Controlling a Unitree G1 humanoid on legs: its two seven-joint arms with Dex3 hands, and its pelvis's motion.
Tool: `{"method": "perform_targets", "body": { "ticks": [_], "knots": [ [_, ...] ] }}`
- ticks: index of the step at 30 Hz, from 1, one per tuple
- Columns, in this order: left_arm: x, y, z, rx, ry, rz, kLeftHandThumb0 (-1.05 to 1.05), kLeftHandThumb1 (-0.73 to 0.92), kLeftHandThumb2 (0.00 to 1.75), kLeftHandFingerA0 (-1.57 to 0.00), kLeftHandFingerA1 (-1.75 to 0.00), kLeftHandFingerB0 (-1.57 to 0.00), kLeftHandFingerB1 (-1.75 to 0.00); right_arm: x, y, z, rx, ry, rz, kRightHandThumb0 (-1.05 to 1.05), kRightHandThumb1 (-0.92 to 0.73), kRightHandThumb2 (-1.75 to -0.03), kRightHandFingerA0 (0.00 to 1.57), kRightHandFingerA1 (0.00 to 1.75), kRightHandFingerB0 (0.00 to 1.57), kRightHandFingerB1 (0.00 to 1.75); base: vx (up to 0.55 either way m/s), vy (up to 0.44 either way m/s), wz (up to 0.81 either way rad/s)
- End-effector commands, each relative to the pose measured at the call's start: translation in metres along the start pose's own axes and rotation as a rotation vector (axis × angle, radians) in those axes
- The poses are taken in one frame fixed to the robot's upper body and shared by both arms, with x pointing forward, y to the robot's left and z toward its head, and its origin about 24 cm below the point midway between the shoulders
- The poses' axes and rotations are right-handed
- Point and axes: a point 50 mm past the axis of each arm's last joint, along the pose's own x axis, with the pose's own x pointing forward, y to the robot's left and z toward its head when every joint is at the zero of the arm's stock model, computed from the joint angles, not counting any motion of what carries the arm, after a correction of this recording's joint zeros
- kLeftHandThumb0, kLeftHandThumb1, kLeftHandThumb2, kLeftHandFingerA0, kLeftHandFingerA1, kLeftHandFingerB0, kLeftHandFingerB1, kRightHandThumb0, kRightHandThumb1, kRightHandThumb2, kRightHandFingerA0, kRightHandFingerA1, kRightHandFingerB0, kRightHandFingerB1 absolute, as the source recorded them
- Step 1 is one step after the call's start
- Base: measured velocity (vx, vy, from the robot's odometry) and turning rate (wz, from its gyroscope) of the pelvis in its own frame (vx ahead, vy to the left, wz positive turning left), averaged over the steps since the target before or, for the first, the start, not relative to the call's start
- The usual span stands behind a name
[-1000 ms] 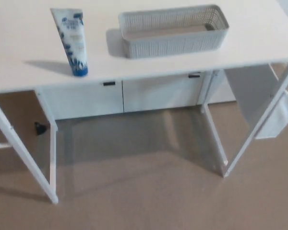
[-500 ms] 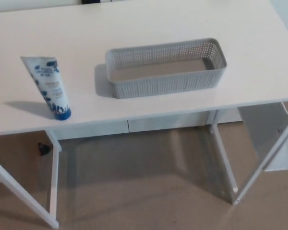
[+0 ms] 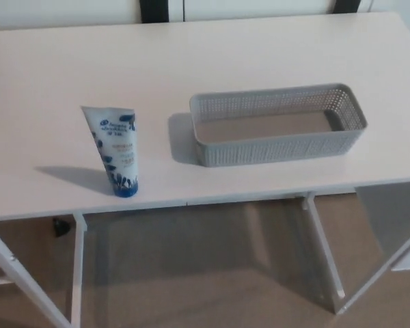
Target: The robot walks towards a table in front, picks a shampoo with left hand and puts it in a small grey container
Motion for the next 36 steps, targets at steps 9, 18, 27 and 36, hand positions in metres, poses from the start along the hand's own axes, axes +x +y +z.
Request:
{"method": "perform_targets", "body": {
  "ticks": [9,18,27,36],
  "knots": [
    [-0.003,0.002,-0.01,0.157,0.056,-0.038,-0.35,0.66,0.59,-0.73,-0.48,-0.54,-0.41,-0.006,0.001,-0.016,0.061,0.03,-0.039,-0.28,-0.68,-0.6,0.74,0.48,0.58,0.41,0.11,-0.074,-0.03],
    [-0.003,0.002,-0.014,0.236,0.095,-0.041,-0.34,0.63,0.58,-0.67,-0.47,-0.49,-0.39,-0.009,0.005,-0.023,0.066,0.048,-0.034,-0.28,-0.68,-0.6,0.71,0.47,0.56,0.41,0.04,0.02,-0.05],
    [-0.003,0.0,-0.016,0.274,0.116,-0.053,-0.36,0.65,0.59,-0.66,-0.48,-0.46,-0.38,-0.011,0.004,-0.027,0.061,0.049,-0.026,-0.29,-0.68,-0.6,0.72,0.48,0.57,0.41,0.0,0.204,0.05],
    [-0.003,0.003,-0.013,0.282,0.115,-0.062,-0.44,0.55,0.8,-0.55,-0.56,-0.39,-0.48,-0.01,0.008,-0.025,0.045,0.057,-0.013,-0.29,-0.69,-0.6,0.71,0.47,0.56,0.41,0.03,-0.034,0.04]
  ]
}}
